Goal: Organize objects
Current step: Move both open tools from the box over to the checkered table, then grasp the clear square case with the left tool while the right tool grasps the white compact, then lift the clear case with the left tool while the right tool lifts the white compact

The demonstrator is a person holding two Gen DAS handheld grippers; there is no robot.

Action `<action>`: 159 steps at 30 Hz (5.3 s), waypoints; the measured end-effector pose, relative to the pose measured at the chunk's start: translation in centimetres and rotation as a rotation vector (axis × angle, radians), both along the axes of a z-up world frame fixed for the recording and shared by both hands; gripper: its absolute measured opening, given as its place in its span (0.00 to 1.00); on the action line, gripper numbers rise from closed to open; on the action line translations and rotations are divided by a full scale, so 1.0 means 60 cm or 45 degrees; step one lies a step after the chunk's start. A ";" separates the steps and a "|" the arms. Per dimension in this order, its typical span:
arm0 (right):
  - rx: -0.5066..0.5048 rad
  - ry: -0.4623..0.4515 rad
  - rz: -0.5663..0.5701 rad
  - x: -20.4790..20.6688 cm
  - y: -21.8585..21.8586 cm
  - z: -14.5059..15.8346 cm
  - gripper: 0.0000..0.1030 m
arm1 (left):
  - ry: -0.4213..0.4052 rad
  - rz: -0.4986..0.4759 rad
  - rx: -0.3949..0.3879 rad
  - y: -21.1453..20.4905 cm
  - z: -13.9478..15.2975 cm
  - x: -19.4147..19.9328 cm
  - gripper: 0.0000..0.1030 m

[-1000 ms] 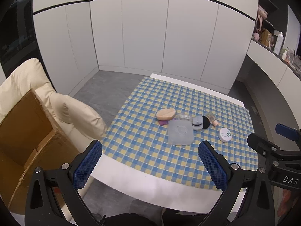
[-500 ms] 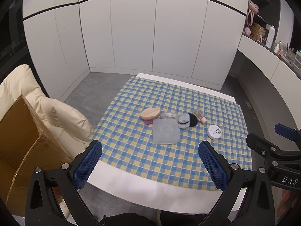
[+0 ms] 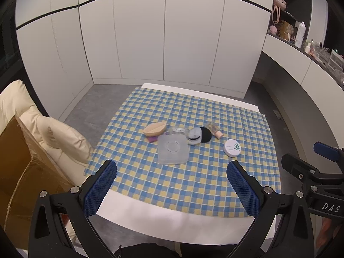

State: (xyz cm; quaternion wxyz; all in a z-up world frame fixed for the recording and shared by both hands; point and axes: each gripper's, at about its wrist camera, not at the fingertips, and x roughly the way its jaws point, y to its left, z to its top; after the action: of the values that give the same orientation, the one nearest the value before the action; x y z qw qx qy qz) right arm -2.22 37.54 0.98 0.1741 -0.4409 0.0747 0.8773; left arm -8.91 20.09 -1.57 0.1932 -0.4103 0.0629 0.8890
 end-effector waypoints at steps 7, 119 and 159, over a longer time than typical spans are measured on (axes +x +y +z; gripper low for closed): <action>-0.019 -0.001 -0.029 0.016 0.022 -0.002 1.00 | -0.019 -0.026 0.003 0.021 -0.007 0.003 0.99; -0.153 -0.226 -0.028 -0.066 0.082 -0.166 0.58 | -0.220 -0.035 -0.089 0.092 -0.108 -0.063 0.79; -0.184 -0.093 0.015 0.032 0.024 -0.056 0.58 | -0.183 -0.093 0.073 0.034 -0.013 0.025 0.79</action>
State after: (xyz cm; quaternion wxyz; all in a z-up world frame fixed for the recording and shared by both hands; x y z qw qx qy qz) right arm -0.31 38.98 -2.39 0.1394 -0.4844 0.1288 0.8540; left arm -7.43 22.12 -2.33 0.2412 -0.4647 0.0385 0.8511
